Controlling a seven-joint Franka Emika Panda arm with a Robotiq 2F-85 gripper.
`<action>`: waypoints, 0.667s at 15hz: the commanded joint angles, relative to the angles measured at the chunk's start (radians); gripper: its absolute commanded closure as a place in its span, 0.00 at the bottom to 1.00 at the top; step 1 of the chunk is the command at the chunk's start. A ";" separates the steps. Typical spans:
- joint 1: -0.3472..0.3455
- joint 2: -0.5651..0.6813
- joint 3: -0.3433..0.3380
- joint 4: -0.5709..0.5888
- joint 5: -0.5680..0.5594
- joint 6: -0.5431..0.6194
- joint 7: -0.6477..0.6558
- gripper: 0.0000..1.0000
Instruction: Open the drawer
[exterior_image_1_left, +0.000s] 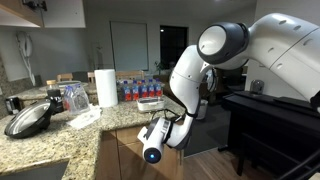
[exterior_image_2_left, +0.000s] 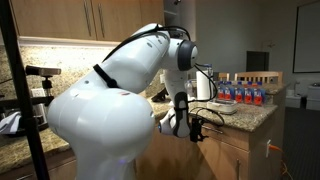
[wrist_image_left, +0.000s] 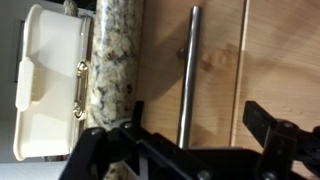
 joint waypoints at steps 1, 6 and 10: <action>-0.019 0.018 -0.002 0.053 0.053 0.077 -0.090 0.00; -0.024 0.023 -0.009 0.097 0.099 0.163 -0.164 0.33; -0.019 0.026 -0.013 0.105 0.120 0.192 -0.191 0.59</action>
